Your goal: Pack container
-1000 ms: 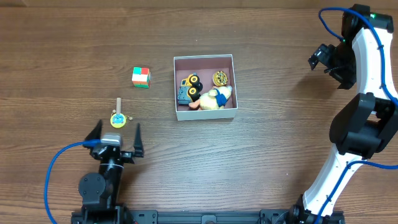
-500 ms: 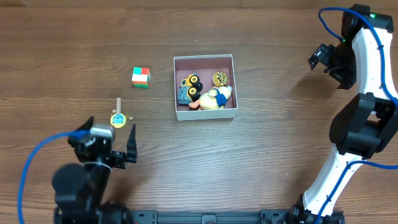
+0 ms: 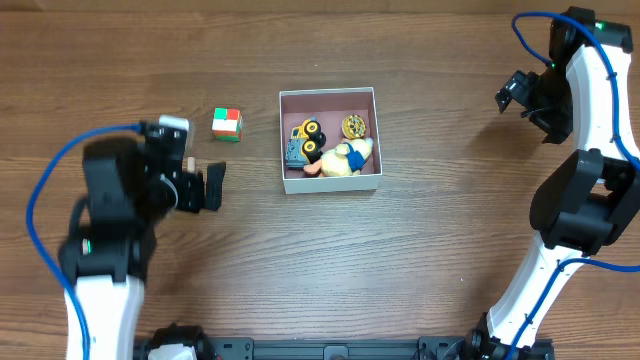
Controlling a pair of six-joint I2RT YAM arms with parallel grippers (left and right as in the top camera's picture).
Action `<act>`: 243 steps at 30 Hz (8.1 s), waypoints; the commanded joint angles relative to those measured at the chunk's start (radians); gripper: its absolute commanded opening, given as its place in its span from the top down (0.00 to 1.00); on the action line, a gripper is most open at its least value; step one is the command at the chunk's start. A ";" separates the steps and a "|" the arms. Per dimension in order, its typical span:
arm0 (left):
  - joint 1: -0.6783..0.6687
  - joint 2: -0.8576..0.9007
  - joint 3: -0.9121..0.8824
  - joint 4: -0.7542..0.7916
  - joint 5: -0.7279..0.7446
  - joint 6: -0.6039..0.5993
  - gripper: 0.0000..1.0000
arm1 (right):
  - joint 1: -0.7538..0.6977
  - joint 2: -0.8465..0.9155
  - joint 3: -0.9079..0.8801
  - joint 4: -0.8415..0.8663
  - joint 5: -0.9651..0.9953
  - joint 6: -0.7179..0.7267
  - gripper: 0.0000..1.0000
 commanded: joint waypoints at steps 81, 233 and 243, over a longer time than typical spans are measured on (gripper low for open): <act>-0.077 1.241 0.879 -0.224 -0.144 -0.034 0.32 | 0.002 -0.005 -0.005 0.004 0.002 -0.002 0.00; -0.062 1.130 0.541 -0.351 -0.257 -0.346 0.00 | 0.002 -0.005 -0.005 0.138 0.002 -0.002 0.00; -0.059 0.888 0.394 -0.224 -0.264 -0.296 0.00 | 0.002 -0.005 -0.005 0.138 0.002 -0.002 0.00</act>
